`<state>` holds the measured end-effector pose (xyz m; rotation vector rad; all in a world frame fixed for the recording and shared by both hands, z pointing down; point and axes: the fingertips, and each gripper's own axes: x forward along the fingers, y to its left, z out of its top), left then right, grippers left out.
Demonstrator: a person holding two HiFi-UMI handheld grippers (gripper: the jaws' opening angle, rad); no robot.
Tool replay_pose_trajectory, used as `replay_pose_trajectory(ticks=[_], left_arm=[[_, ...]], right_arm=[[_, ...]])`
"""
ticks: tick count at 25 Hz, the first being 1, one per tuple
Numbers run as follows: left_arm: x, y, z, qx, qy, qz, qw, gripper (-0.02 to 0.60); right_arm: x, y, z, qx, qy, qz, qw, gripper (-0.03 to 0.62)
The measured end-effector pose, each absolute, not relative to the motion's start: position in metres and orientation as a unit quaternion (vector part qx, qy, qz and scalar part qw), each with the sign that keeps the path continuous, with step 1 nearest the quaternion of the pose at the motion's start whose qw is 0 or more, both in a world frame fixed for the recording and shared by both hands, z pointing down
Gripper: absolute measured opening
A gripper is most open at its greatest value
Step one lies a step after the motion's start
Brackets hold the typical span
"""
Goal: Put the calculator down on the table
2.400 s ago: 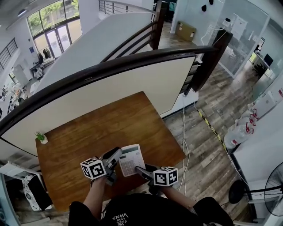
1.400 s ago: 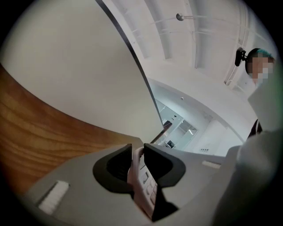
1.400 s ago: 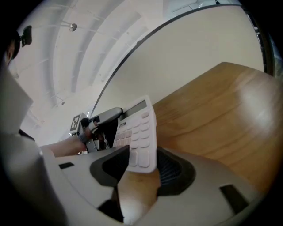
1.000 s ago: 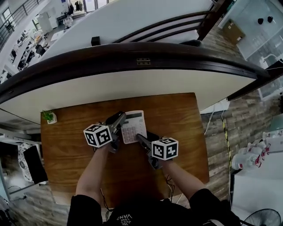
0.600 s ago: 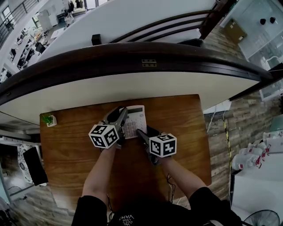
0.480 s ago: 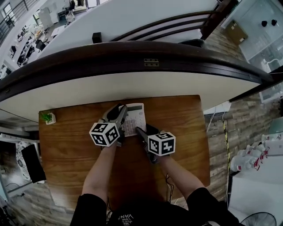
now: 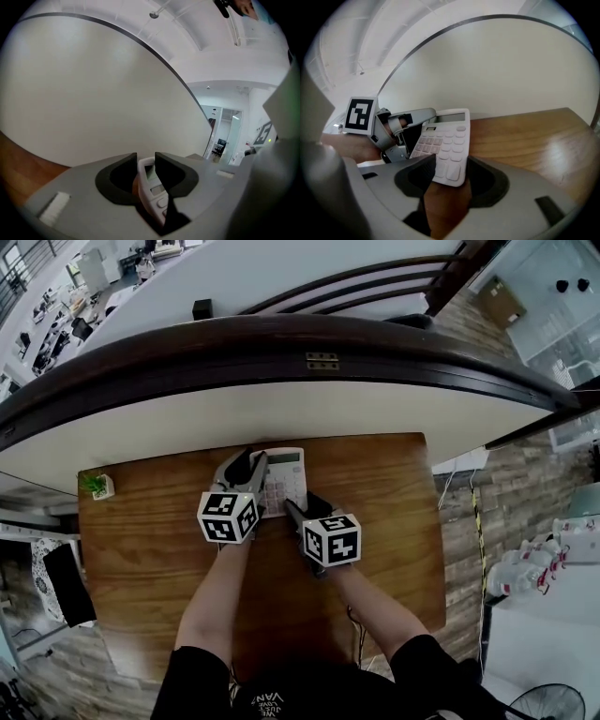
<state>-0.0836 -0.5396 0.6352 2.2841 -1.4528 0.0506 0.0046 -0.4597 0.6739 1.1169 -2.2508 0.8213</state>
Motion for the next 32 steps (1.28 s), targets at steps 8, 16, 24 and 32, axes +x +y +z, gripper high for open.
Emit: replay_pose_trajectory(ticks=[8,16,24,32], left_arm=[[-0.09,-0.541,0.635,0.817,-0.537,0.014,0.208,0.106],[-0.113,-0.522,0.635,0.794,-0.566,0.001,0.223,0.106],[-0.116,-0.477,0.619,0.799,-0.562,0.023,0.211,0.053],[-0.1,-0.406,0.605,0.812,-0.543,0.044,0.209,0.011]], right_arm=[[0.005,-0.46,0.673,0.415,-0.83,0.276,0.249,0.187],[0.027,-0.44,0.667,0.43,-0.827,0.289,0.217,0.186],[0.056,-0.402,0.652,0.452,-0.82,0.275,0.216,0.134],[0.067,-0.353,0.625,0.444,-0.834,0.25,0.214,0.057]])
